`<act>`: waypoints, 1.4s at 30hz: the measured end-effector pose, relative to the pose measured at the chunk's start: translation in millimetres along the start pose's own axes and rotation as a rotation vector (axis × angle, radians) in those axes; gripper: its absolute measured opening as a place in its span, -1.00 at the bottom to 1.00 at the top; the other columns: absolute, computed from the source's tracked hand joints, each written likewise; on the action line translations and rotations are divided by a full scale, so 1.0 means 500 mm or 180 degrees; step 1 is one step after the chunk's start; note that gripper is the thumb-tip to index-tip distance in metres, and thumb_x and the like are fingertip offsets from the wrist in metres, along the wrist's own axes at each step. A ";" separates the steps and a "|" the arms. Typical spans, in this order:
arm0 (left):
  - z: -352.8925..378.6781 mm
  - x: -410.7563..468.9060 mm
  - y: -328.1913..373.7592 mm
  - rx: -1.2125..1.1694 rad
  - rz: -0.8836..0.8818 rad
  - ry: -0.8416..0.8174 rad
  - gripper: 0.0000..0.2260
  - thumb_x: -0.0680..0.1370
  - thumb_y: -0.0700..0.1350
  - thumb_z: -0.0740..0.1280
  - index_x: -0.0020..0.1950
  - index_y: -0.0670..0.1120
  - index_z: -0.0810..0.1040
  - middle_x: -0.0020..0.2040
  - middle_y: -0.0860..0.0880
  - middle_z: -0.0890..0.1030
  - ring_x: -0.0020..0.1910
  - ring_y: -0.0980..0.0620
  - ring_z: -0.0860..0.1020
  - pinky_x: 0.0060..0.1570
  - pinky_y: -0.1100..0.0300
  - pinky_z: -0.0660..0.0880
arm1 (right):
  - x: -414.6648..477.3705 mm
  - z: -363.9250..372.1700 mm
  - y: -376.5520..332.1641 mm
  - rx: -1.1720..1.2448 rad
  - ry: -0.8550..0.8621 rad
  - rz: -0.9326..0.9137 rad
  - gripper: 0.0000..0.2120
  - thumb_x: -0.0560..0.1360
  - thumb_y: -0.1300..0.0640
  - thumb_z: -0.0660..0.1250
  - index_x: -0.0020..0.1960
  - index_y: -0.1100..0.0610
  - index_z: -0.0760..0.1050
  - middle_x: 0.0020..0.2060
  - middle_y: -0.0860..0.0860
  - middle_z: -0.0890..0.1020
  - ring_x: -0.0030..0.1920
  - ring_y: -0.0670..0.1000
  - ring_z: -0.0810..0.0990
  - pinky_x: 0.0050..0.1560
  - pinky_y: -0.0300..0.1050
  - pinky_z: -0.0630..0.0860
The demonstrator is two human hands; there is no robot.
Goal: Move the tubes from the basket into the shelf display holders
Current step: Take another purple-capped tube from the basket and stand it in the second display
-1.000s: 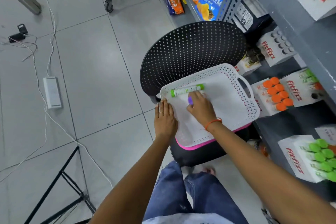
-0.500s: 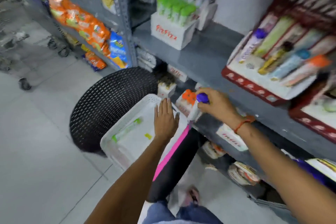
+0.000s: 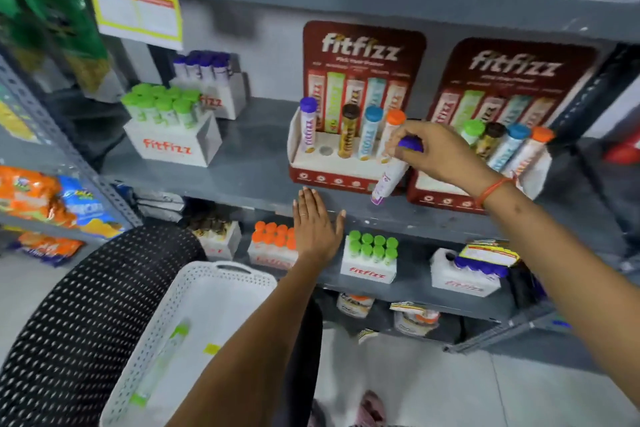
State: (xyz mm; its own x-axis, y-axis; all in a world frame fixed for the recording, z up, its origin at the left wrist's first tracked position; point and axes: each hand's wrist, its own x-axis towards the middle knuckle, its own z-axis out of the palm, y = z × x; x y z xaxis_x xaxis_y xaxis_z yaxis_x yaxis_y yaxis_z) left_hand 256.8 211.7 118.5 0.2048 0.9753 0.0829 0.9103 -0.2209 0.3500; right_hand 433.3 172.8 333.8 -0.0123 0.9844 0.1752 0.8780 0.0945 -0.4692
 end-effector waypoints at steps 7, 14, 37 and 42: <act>0.017 0.010 0.035 0.0273 -0.0078 0.0005 -0.29 0.60 0.22 -0.13 0.50 -0.33 -0.03 0.51 -0.36 0.02 0.51 -0.29 -0.02 0.48 -0.12 -0.17 | -0.012 -0.085 0.067 -0.0398 0.0155 0.0379 -0.78 0.40 0.24 0.38 0.05 0.18 0.61 0.03 0.12 0.67 0.05 0.15 0.60 0.05 -0.03 0.51; 0.018 0.010 0.035 0.0373 -0.0080 0.0056 -0.22 0.53 0.27 -0.26 0.50 -0.32 -0.03 0.51 -0.35 0.03 0.50 -0.29 0.00 0.46 -0.10 -0.18 | 0.015 -0.147 0.095 -0.0896 -0.0160 0.0447 -0.75 0.49 0.27 0.30 0.17 0.27 0.52 0.10 0.26 0.59 0.10 0.23 0.53 0.08 0.00 0.47; 0.014 0.009 0.035 0.0578 -0.0177 -0.0018 -0.19 0.50 0.32 -0.38 0.53 -0.25 -0.09 0.53 -0.29 0.02 0.52 -0.23 -0.01 0.47 -0.07 -0.14 | 0.087 -0.096 0.156 -0.1044 0.0000 0.0547 -0.69 0.50 0.19 0.33 0.23 0.23 0.47 0.17 0.25 0.53 0.18 0.22 0.48 0.17 0.04 0.46; 0.014 0.007 0.034 0.0626 -0.0138 -0.0046 -0.26 0.54 0.28 -0.25 0.53 -0.23 -0.14 0.54 -0.27 -0.04 0.52 -0.22 -0.06 0.47 -0.06 -0.17 | 0.097 -0.088 0.162 -0.0898 -0.0139 0.0400 -0.72 0.49 0.17 0.35 0.19 0.17 0.48 0.13 0.20 0.57 0.13 0.19 0.51 0.07 -0.02 0.45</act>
State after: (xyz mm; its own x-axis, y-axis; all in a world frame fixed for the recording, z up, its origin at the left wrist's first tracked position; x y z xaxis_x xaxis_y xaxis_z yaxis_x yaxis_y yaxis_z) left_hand 275.3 211.4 118.1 0.1677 0.9841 0.0579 0.9708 -0.1750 0.1639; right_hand 525.0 221.7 342.4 0.0895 0.9918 0.0910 0.9720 -0.0670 -0.2251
